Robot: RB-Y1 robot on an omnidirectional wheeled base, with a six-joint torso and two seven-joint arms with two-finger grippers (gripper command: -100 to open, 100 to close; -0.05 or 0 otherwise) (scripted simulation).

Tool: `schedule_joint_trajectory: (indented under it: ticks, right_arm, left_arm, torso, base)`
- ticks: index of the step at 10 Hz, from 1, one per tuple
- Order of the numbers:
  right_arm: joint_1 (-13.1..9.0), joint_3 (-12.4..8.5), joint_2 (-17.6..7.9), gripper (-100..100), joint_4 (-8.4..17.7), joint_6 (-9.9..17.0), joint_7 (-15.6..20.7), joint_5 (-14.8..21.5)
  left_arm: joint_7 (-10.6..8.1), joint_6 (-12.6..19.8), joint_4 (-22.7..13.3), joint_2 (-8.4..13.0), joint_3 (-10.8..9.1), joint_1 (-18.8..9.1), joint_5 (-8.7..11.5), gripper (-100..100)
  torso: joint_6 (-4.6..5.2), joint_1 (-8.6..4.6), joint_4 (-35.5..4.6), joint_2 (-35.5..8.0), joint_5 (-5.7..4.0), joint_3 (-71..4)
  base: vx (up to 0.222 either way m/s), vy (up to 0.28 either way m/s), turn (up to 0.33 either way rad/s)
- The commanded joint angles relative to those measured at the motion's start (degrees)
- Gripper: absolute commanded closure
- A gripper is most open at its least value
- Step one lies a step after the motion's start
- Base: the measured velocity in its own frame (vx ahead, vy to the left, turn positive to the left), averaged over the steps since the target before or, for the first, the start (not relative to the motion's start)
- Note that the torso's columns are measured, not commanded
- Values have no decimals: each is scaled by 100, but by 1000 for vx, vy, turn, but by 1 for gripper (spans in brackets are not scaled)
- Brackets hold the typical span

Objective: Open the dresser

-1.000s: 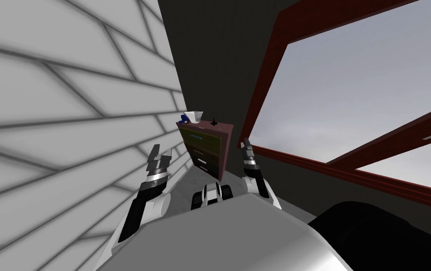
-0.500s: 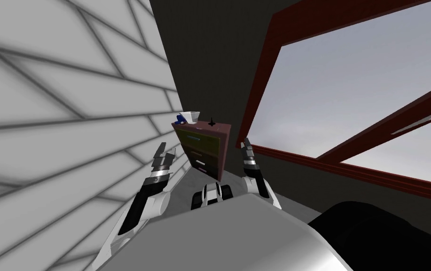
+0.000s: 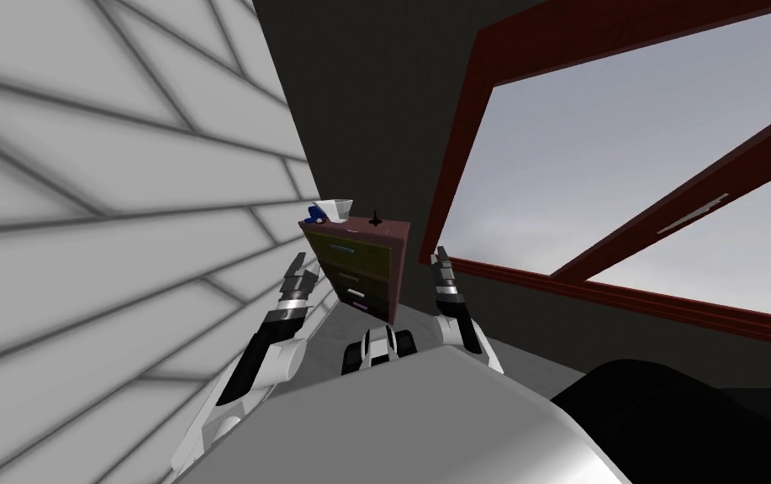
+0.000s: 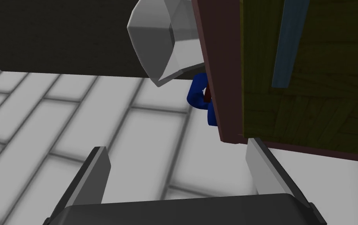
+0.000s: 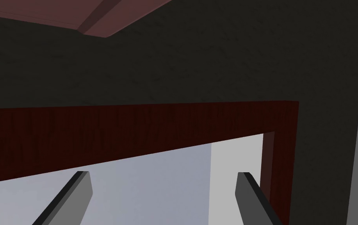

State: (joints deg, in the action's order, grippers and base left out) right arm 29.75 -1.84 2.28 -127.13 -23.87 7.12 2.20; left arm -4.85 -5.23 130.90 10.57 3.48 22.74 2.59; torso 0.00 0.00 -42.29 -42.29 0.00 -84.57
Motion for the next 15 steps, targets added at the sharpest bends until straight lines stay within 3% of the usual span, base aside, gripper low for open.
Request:
schedule_joint_trajectory:
  ticks: [1, 7, 15]
  right_arm:
    - [0, 0, 0, 0, 0, 0, 0, 0]
    - [0, 0, 0, 0, 0, 0, 0, 0]
    - [0, 0, 0, 0, 0, 0, 0, 0]
  left_arm:
    - [-89, 391, 57, 66, 59, -100, -13, -100]
    - [-267, 1161, 164, 358, 193, -296, -46, -100]
    - [-545, 2368, 321, 1103, 404, -607, -97, -100]
  torso:
    - [0, 0, 0, 0, 0, 0]
    - [1, -1, 0, 1, 0, 0]
    - [0, 1, 0, 2, 0, -1]
  base:
    - [20, 23, -105]
    - [16, 24, -101]
    - [19, 29, -116]
